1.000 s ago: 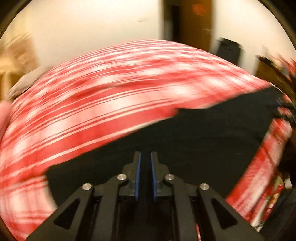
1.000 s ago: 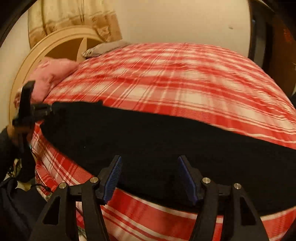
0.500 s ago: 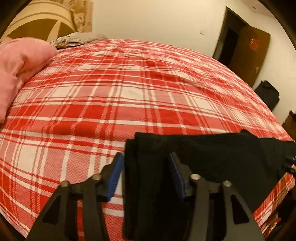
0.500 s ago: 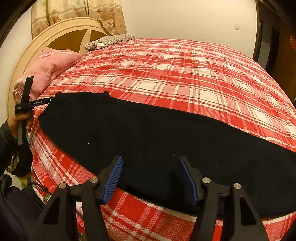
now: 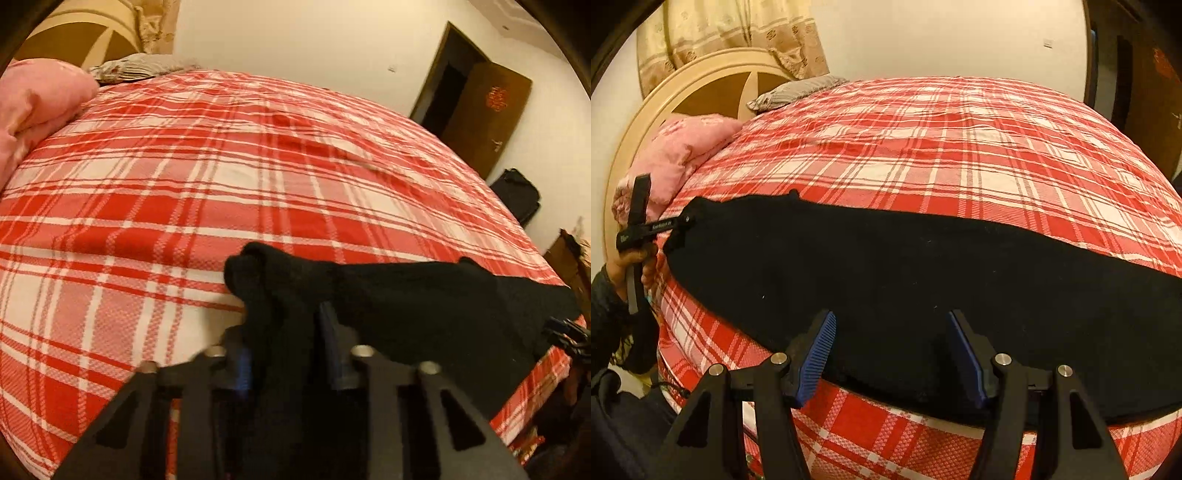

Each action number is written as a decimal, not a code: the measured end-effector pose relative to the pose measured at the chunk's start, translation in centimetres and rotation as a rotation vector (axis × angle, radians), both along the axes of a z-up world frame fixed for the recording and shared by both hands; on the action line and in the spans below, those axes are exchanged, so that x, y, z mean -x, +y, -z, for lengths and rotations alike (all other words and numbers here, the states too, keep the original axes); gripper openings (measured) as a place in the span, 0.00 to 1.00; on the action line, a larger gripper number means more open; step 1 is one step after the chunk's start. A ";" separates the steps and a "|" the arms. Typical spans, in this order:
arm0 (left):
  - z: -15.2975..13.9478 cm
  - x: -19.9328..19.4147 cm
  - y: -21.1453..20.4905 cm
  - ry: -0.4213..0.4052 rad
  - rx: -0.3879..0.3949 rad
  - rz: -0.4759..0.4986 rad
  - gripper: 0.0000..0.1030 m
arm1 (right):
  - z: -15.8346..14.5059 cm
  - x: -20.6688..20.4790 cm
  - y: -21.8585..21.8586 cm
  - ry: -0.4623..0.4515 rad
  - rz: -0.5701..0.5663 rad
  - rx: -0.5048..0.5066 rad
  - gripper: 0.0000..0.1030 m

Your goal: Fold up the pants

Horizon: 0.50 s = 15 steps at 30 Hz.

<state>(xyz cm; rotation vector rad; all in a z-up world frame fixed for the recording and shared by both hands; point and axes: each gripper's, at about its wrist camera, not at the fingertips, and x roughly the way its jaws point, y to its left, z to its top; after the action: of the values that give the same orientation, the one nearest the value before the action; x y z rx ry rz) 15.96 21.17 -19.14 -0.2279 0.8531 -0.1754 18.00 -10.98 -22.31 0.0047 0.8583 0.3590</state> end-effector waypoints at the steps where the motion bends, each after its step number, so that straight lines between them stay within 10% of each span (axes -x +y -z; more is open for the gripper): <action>1: -0.1 0.1 -0.2 -0.005 -0.007 0.004 0.20 | 0.0 -0.1 -0.3 0.002 0.015 -0.009 0.62; 15: -2.6 -0.9 6.4 0.030 -0.046 -0.080 0.20 | 1.1 0.2 1.9 0.028 -0.059 0.035 0.62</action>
<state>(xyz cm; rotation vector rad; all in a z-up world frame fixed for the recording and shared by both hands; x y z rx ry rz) 16.83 27.59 -16.53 -0.2216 0.8753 -0.0774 17.83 -9.12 -23.42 -0.0484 0.8938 0.4002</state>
